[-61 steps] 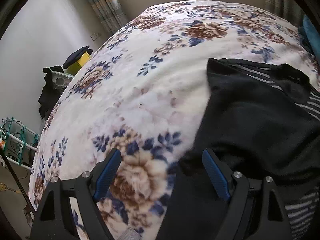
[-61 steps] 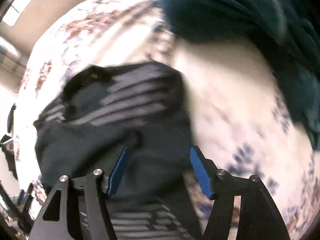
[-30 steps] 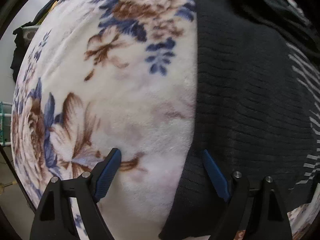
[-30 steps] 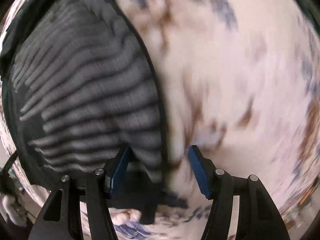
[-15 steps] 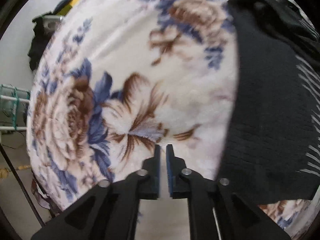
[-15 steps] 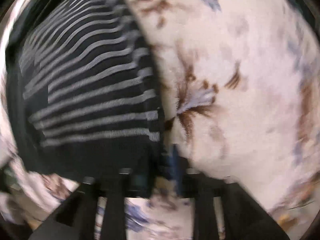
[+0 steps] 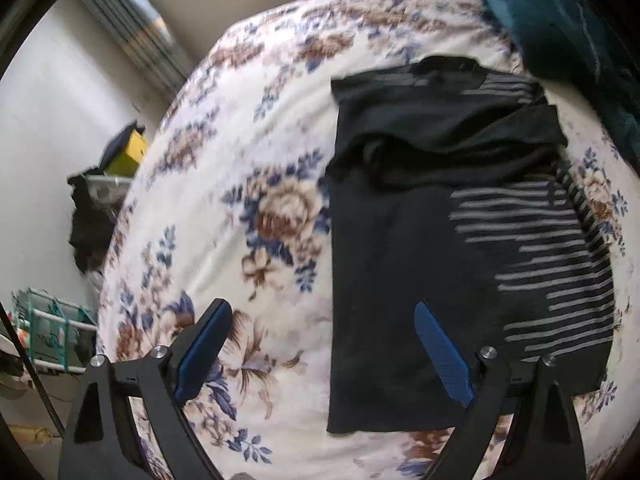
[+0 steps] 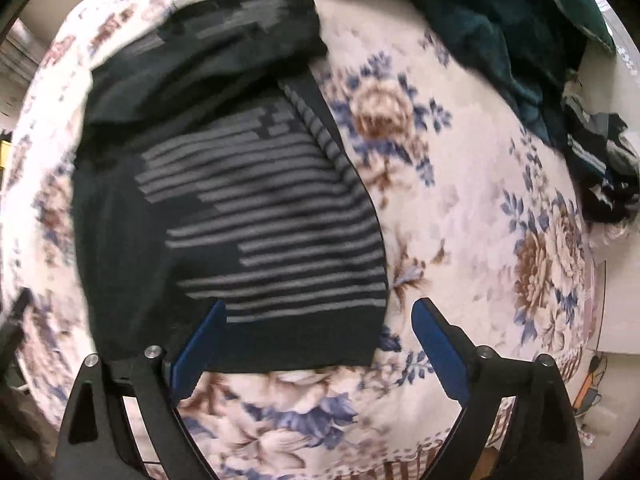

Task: Fold small clothes
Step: 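Grasp the opposite side edge of the sweater with the left gripper and lift it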

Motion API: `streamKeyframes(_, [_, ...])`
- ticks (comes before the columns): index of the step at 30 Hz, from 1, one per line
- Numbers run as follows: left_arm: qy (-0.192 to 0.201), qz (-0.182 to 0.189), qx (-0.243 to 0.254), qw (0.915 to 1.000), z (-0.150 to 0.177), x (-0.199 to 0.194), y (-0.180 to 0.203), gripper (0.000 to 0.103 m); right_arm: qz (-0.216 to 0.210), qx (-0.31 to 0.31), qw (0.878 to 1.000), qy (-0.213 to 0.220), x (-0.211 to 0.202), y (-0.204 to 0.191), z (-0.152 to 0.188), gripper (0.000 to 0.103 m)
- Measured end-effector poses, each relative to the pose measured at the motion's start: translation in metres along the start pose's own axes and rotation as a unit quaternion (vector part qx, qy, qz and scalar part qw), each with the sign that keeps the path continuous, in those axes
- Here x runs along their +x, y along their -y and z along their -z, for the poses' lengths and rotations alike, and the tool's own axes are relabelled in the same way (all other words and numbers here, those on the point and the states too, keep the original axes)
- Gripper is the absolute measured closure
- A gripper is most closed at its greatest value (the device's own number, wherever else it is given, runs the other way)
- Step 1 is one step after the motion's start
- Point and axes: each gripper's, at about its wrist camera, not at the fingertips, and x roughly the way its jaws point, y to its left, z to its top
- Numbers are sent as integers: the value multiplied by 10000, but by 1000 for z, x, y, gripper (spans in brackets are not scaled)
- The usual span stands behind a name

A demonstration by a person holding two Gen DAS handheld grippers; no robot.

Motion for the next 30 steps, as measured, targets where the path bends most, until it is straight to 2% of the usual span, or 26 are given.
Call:
streamKeyframes(4, [281, -234, 139, 9992, -6, -29, 24, 10, -282, 36, 9996, 62, -34, 12, -25, 8])
streamKeyframes(8, [363, -150, -94, 9992, -22, -54, 45, 10, -553, -128, 9984, -77, -71, 42, -40, 8])
streamKeyframes(9, [276, -224, -196, 9992, -28, -57, 52, 10, -554, -193, 9982, -77, -78, 51, -42, 8])
streamKeyframes(11, [73, -659, -335, 9972, -39, -57, 69, 10, -540, -333, 9980, -72, -92, 74, -46, 8])
streamKeyframes(13, [72, -881, -310, 9956, -47, -55, 90, 10, -641, -436, 9970, -53, -95, 89, -57, 8])
streamKeyframes(16, [120, -1172, -339, 9925, -47, -43, 122, 10, -958, -850, 9914, -273, -66, 92, -112, 8])
streamKeyframes(17, [149, -1274, -334, 9912, -45, -36, 138, 10, -1142, -1091, 9866, -402, -43, 82, -145, 8])
streamKeyframes(19, [76, -1160, -349, 9926, -38, -22, 163, 10, -1356, -1441, 9792, -443, -14, 64, -186, 8])
streamKeyframes(22, [-321, -805, -546, 9947, -24, 4, 211, 10, -1626, -1930, 9660, -557, 41, 46, -247, 8])
streamKeyframes(24, [-632, -526, -497, 9954, -9, 22, 250, 10, -1748, -2048, 9611, -619, 67, 51, -268, 8])
streamKeyframes(26, [-873, -256, -265, 9955, 8, 34, 290, 10, -1589, -2150, 9615, -634, 97, 64, -287, 8])
streamKeyframes(30, [-1079, 60, 263, 9938, 31, 46, 349, 10, -1478, -2155, 9620, -797, 133, 100, -297, 8])
